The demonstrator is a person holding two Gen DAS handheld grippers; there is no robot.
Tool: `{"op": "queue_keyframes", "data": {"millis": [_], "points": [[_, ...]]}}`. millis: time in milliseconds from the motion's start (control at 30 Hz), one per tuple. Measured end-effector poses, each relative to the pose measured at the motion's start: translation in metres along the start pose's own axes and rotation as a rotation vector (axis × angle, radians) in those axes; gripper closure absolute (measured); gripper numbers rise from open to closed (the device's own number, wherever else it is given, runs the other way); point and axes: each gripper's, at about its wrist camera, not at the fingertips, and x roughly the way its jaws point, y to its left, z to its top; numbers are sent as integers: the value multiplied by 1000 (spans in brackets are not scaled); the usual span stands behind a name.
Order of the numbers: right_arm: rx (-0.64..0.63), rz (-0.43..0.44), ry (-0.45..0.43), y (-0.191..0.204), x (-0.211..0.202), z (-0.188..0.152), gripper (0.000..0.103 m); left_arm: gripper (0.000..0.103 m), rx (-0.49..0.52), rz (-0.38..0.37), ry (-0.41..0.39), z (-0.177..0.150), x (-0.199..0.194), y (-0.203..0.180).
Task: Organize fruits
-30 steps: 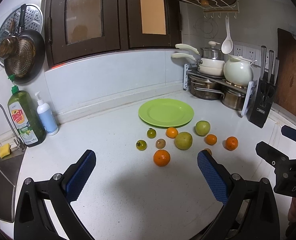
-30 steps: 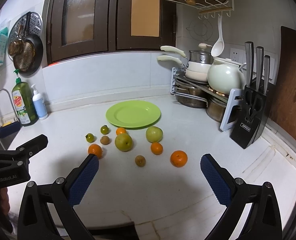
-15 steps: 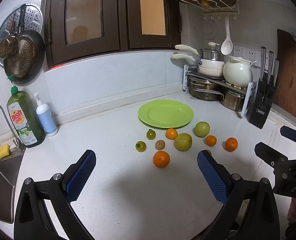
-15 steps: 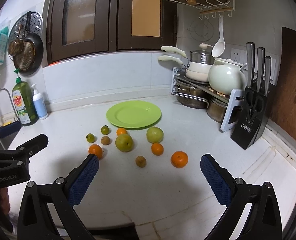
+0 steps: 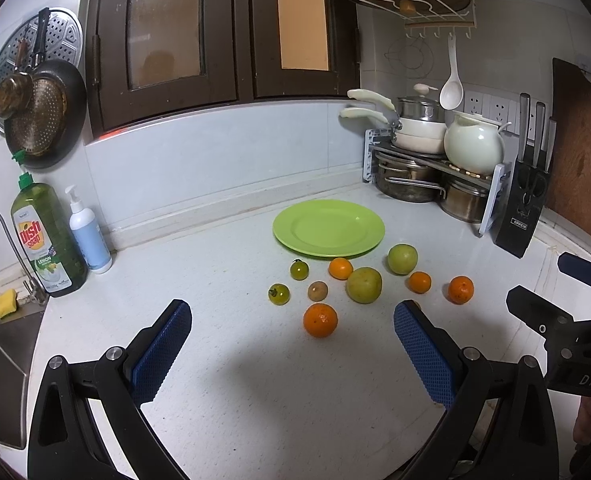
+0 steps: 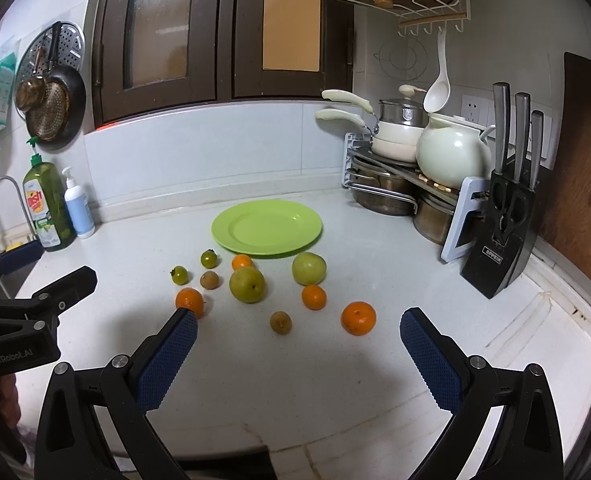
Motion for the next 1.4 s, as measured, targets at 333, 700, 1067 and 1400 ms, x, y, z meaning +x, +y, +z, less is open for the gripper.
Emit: {"op": "queue_keyframes", "data": {"millis": [333,700,1067,1400], "points": [[-1,1,1,-1,2,0,1,0,0,-3,3,1,3,-3],[1,11,34,-4,17,2,1,0,-2,-20,32,3,21,1],[-4,17,102,-2,49,5,1,1,54,-48,111,3,58,0],[3,91,199,-2,98,4,8,14,123,-104,208,4,105,-9]]}}
